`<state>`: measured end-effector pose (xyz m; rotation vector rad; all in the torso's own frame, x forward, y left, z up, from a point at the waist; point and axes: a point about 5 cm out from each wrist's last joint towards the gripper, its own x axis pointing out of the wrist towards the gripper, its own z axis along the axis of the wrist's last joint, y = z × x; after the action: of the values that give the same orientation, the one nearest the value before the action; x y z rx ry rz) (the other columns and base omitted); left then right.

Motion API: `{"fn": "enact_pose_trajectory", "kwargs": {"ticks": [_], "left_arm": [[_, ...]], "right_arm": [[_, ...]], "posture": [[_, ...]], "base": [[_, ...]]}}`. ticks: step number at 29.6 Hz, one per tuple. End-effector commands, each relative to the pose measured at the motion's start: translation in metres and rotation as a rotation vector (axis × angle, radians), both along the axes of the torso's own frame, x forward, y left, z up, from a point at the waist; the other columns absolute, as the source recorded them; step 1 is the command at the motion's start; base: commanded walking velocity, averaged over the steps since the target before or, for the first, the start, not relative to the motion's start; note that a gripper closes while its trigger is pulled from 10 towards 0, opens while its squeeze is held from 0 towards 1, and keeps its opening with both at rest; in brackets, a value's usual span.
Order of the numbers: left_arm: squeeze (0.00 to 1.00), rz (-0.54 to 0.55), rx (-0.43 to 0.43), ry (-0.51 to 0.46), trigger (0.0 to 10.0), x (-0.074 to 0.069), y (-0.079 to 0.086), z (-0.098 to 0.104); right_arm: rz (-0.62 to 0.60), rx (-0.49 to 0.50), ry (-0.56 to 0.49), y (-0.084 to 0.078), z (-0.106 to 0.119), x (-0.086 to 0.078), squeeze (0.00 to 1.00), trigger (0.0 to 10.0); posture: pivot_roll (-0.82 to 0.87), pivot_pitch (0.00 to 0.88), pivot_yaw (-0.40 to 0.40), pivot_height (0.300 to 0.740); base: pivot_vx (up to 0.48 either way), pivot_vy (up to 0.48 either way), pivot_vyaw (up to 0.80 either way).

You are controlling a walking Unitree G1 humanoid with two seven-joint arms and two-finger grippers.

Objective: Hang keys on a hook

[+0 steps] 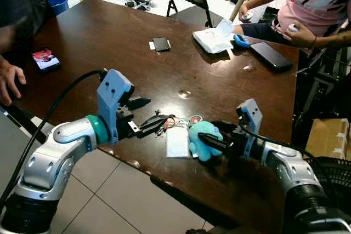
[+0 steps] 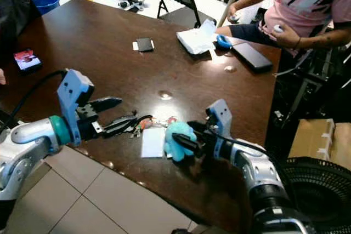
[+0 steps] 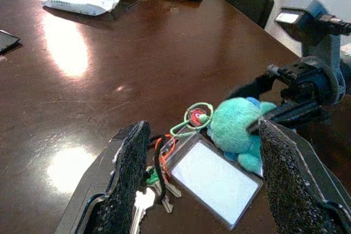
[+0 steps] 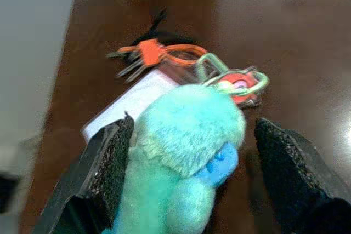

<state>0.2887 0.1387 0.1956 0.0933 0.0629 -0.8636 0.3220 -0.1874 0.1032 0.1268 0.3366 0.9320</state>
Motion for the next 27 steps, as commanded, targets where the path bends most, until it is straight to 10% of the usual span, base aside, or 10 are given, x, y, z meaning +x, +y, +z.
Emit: {"fn": "enact_pose_trajectory", "kwargs": {"ticks": [1, 9, 10, 19, 27], "left_arm": [[0.0, 0.004, -0.008, 0.019, 10.0, -0.003, 0.002, -0.002], [0.0, 0.018, -0.018, 0.029, 10.0, -0.004, 0.006, -0.001], [0.0, 0.021, -0.021, 0.032, 10.0, -0.005, 0.006, -0.001], [0.0, 0.025, -0.026, 0.038, 10.0, -0.006, 0.006, -0.001], [0.0, 0.032, -0.033, 0.038, 10.0, -0.006, 0.005, 0.0]], "right_arm": [[0.066, 0.008, 0.079, 0.007, -0.006, -0.003, 0.0, 5.1], [0.168, -0.034, 0.208, 0.011, -0.013, -0.007, 0.0, 2.8], [0.18, -0.039, 0.239, 0.01, -0.014, -0.008, 0.0, 0.4], [0.213, -0.037, 0.277, 0.007, -0.012, -0.011, 0.0, 0.0], [0.207, 0.215, 0.169, 0.016, 0.023, -0.006, 0.0, 0.0]], "posture": [[0.06, 0.02, 0.073, 0.74], [0.06, 0.028, 0.072, 0.74], [0.06, 0.03, 0.072, 0.74], [0.06, 0.032, 0.069, 0.74], [0.06, 0.029, 0.066, 0.74]], "base": [[0.0, 0.0, 0.0], [0.0, 0.0, 0.0], [0.0, 0.0, 0.0], [0.0, 0.0, 0.0], [0.0, 0.0, 0.0]]}}
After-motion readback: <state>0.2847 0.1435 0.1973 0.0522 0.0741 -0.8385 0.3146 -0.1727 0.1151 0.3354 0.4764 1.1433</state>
